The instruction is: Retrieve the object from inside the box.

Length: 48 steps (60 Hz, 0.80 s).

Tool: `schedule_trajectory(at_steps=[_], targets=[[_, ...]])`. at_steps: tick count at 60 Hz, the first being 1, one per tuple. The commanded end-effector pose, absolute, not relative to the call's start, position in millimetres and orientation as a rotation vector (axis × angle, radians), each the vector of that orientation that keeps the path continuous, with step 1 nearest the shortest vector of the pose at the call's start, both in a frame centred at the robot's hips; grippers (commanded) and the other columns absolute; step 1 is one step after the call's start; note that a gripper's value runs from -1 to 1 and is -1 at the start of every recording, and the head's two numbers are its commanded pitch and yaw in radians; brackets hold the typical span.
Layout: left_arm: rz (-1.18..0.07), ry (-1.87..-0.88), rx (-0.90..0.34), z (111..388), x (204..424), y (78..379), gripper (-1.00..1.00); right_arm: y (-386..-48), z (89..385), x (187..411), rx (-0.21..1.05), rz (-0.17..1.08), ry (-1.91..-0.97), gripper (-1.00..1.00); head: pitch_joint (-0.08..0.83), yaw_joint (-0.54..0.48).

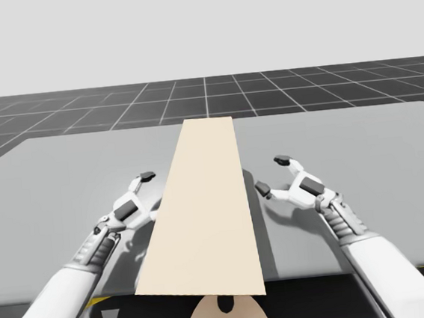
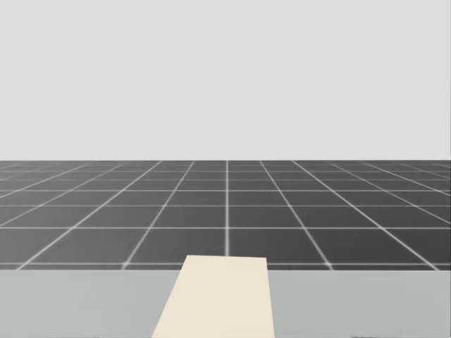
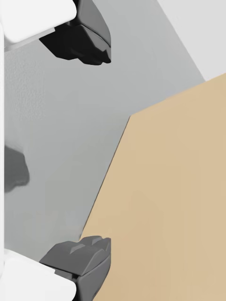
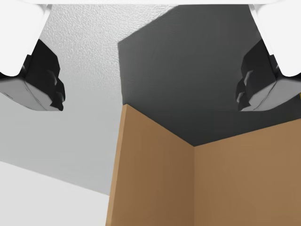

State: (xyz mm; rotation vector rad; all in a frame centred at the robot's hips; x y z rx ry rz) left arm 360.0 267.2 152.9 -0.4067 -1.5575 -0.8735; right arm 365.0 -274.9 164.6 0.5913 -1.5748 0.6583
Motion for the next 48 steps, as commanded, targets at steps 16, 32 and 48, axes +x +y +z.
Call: schedule_trajectory(at_steps=[16,32,48], targets=[[-1.027,-1.518,-0.569,153.1,343.5,261.2,-1.0,-244.4,161.8,332.2,0.831,0.843,-1.582,-1.0,0.001,0.0],[-1.055,-1.509,-0.563,150.1,342.5,255.7,-1.0,-217.8,140.4,360.0,0.803,0.904,-1.548,-1.0,0.015,0.0],[-1.076,-1.514,-0.553,148.6,341.6,252.9,-1.0,-163.7,108.1,384.9,1.005,1.021,-1.628,-1.0,0.026,0.0]])
